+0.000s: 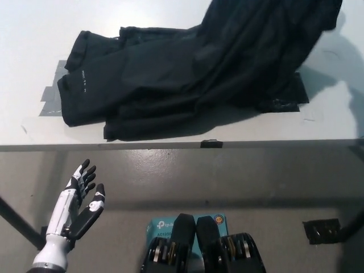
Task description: The robot grabs the right edges of the black jacket on the table, and folds it in half
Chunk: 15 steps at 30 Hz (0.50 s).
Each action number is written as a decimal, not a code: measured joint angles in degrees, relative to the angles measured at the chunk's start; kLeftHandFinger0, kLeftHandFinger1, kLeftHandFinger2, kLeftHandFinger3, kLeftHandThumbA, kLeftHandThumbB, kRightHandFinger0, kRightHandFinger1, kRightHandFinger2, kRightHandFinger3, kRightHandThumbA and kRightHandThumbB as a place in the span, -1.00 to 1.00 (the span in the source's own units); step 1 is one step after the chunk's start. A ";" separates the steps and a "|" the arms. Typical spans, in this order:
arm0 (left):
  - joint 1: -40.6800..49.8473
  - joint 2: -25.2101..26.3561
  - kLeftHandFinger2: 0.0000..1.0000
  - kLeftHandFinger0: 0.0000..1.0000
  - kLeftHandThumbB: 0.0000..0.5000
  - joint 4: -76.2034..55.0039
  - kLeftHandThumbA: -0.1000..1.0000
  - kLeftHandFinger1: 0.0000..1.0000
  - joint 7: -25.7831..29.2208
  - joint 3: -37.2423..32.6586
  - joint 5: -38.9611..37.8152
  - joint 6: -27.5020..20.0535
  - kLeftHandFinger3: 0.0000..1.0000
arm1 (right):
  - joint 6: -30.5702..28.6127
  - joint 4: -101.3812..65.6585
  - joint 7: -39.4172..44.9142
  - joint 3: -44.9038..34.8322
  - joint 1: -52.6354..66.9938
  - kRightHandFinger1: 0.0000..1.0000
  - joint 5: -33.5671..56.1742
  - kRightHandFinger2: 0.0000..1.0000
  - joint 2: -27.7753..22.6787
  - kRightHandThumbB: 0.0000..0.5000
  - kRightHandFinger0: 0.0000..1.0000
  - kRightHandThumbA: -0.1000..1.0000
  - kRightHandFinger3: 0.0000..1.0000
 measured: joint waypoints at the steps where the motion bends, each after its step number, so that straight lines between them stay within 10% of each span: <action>1: -0.04 -0.01 1.00 1.00 -0.59 0.00 -0.02 1.00 0.00 0.01 -0.01 0.00 1.00 | 0.16 0.00 0.06 0.89 -0.84 -0.75 -0.40 0.11 0.63 -0.25 -1.00 -1.00 0.18; 13: -0.53 0.20 1.00 1.00 -0.60 -0.11 0.11 1.00 0.00 -0.32 0.29 0.03 1.00 | 0.56 -0.01 3.98 15.87 -10.10 -0.68 -7.20 -0.19 7.20 -0.14 -1.00 -1.00 -0.69; 15: -0.59 0.27 1.00 1.00 -0.56 -0.26 0.14 1.00 0.00 -0.65 0.67 0.05 1.00 | 0.58 0.00 4.92 18.61 -11.48 -0.58 -8.66 0.01 7.99 -0.15 -1.00 -1.00 -0.73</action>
